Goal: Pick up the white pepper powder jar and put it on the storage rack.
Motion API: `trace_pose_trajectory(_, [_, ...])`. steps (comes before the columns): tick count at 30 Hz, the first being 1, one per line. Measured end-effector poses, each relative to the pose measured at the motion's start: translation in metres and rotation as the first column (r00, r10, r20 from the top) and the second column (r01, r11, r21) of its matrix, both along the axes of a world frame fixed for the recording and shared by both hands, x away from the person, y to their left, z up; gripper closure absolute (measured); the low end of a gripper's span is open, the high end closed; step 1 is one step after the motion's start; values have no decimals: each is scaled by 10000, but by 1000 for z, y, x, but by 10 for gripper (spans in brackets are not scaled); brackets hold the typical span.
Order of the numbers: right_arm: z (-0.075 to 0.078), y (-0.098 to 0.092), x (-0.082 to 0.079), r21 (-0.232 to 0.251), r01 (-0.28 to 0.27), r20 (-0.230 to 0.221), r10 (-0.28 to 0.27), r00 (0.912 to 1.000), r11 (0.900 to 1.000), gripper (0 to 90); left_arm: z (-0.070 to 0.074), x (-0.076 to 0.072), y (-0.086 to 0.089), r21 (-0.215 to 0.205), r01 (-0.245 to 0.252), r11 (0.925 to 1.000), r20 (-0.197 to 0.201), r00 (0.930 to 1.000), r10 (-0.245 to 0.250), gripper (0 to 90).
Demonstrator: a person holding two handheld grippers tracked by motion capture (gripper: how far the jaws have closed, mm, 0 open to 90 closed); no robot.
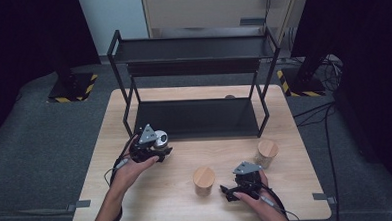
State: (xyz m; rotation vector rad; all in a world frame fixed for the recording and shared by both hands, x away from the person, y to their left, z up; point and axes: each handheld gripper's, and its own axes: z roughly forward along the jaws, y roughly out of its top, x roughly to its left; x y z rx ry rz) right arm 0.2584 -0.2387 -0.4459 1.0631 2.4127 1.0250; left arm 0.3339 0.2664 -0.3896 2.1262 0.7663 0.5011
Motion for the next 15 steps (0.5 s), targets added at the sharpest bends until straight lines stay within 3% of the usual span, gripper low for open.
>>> trace_pose_trajectory(15, [0, 0, -1, -5, -8, 22, 9, 10000, 10000, 5, 5, 15, -6, -9, -193, 9998, 18, 9998, 193, 290])
